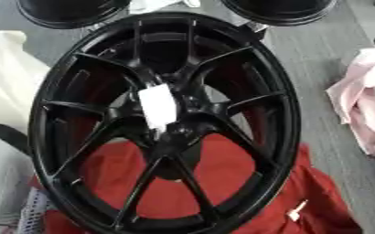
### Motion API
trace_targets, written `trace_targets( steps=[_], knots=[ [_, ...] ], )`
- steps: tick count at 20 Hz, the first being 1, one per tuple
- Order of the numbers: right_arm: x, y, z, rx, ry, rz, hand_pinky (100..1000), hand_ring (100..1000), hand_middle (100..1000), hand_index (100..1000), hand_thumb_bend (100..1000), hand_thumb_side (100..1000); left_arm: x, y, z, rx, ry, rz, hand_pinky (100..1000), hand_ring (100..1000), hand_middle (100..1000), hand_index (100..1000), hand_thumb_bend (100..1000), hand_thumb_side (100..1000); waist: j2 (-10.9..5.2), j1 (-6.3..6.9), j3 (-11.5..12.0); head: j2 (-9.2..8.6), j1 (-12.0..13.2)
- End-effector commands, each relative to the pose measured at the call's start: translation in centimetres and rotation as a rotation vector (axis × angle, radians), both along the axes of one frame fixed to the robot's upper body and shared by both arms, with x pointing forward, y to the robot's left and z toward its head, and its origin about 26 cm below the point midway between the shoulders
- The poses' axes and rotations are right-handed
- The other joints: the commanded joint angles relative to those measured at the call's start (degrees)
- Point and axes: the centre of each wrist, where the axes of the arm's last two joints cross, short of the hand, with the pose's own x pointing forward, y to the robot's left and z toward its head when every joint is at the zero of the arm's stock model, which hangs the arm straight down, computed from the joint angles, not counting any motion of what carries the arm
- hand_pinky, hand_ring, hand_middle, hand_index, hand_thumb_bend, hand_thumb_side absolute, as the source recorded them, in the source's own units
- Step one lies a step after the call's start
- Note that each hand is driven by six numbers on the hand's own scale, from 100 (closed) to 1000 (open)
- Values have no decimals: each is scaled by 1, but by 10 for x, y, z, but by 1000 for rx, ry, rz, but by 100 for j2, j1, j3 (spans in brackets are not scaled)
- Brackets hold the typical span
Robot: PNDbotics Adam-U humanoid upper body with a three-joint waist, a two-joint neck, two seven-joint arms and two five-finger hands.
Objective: Pull the pin out of the wheel hub.
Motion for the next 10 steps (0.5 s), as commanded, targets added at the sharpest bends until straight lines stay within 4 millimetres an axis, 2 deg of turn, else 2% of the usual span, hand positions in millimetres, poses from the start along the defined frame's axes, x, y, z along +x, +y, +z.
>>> trace_targets(
  steps=[1, 7, 10],
  knots=[
    [-3, -1, 8, -10, -30, -1, 763, 670, 583, 617, 100, 675, -6, 6, 16, 26, -26, 13, 901, 841, 820, 975, 243, 757, -92, 12, 18, -73, 3],
    [-2, -1, 9, -12, -32, 1, 763, 670, 583, 617, 100, 669, -5, 1, 20, -9, -65, -19, 891, 825, 799, 952, 110, 735, -99, 15, 18, -62, -6],
    [-2, -1, 10, -16, -34, 2, 763, 670, 583, 617, 100, 664, -5, -8, 31, -40, -144, -60, 880, 804, 776, 926, 100, 703, -114, 17, 24, -65, -22]
  ],
)
